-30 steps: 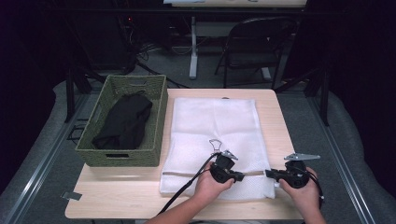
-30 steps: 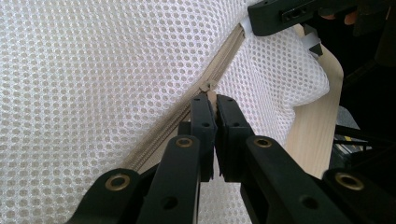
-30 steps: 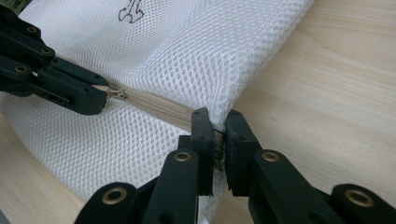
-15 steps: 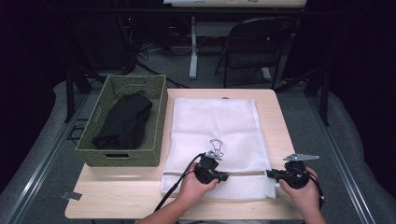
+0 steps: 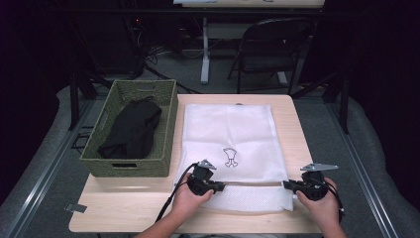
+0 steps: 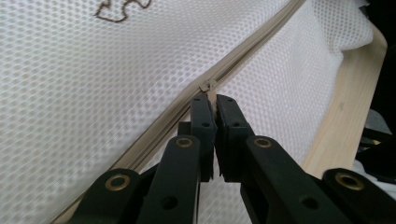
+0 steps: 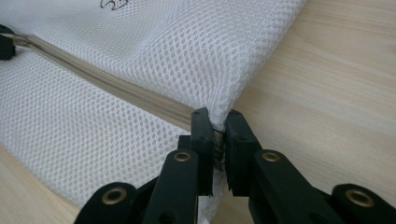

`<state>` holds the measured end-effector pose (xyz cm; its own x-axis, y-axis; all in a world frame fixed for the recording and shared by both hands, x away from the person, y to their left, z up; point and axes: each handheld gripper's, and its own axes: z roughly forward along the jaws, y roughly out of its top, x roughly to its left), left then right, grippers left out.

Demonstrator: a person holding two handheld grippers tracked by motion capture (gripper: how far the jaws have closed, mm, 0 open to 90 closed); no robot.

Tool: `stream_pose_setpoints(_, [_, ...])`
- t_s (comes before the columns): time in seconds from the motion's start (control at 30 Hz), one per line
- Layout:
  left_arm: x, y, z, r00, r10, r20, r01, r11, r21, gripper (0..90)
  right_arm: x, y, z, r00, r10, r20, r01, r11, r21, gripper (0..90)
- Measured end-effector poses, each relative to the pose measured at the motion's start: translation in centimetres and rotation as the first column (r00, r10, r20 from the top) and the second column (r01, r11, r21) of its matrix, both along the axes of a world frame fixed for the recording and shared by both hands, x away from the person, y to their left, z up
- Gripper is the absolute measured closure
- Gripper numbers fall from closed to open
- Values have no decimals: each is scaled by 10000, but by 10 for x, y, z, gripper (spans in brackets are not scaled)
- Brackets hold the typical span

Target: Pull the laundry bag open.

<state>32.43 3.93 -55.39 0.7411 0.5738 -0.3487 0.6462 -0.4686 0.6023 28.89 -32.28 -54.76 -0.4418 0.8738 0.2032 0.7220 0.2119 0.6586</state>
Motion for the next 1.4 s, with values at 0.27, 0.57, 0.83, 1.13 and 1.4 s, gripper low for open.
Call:
stream_pose_setpoints(0.27, [-3,27,0,9991,415,-78,-414,9991,47,872,0,-3,0,9999,-103,-8,103,9999,22,838])
stream_pose_setpoints(0.57, [-7,51,3,9971,762,-13,-761,9970,140,872,0,-2,0,10000,-77,14,77,10000,16,839])
stream_pose_setpoints(0.83, [-10,73,2,9945,1031,-171,-1029,9946,94,872,1,-3,0,9999,-108,39,108,9999,-119,838])
stream_pose_setpoints(1.13, [-14,81,3,9949,999,-119,-997,9949,156,872,1,0,0,10000,-23,14,23,10000,11,838])
stream_pose_setpoints(1.4, [-14,89,2,9921,1256,-33,-1253,9914,382,873,0,1,0,10000,-60,64,62,9995,-306,839])
